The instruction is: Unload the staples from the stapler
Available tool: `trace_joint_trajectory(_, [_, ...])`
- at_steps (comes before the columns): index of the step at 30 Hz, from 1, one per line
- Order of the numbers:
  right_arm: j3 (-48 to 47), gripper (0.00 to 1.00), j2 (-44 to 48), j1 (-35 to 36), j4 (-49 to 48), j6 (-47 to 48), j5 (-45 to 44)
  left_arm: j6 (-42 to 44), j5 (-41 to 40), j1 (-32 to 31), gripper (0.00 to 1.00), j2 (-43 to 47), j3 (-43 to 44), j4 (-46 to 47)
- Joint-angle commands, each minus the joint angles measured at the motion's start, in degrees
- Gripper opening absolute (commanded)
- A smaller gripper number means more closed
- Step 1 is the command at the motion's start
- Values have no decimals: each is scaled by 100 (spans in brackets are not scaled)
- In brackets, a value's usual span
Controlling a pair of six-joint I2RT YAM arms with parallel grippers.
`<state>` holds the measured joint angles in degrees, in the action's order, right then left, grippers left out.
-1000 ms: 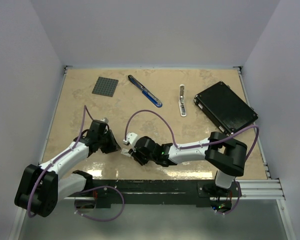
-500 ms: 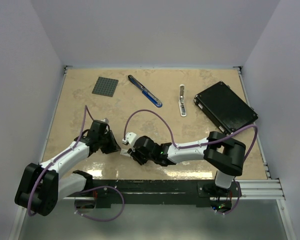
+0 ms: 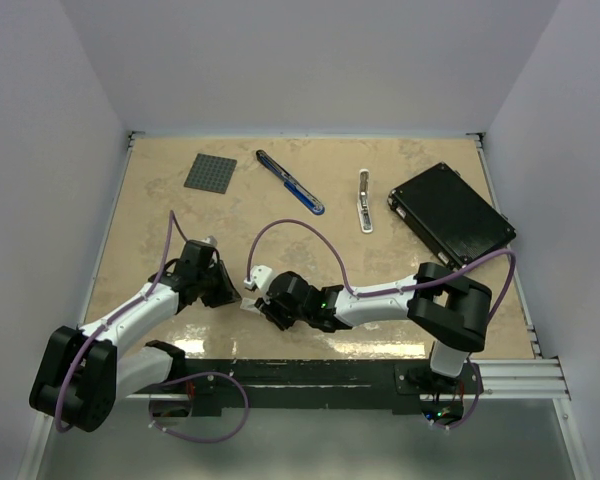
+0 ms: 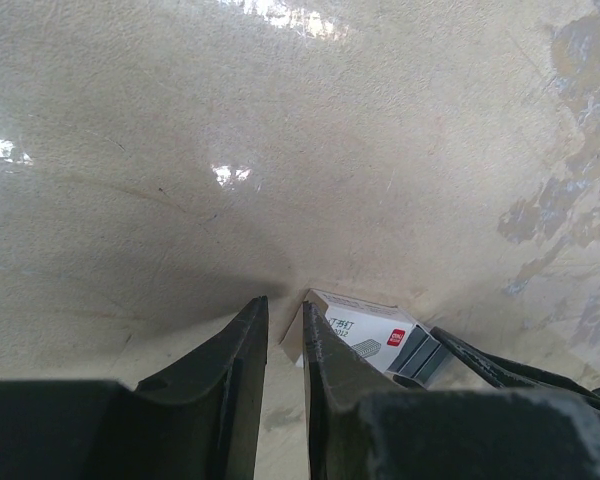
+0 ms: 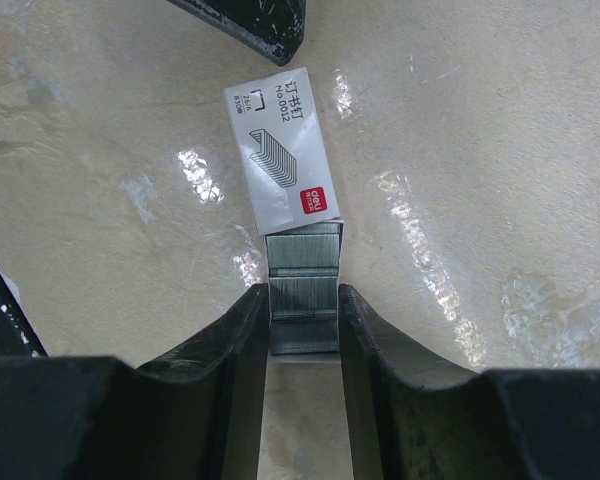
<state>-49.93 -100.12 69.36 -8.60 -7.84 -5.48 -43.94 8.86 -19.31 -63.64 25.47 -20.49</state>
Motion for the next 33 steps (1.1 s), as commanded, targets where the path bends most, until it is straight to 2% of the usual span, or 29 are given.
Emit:
trace_joint_trajectory(1, [-60,34,71,16,412,133,152,-18,28,-46,25,27,45,71])
trace_joint_trajectory(33, [-210,35,-149,16,289,353,363,-35,125,-125,25,-88,10,230])
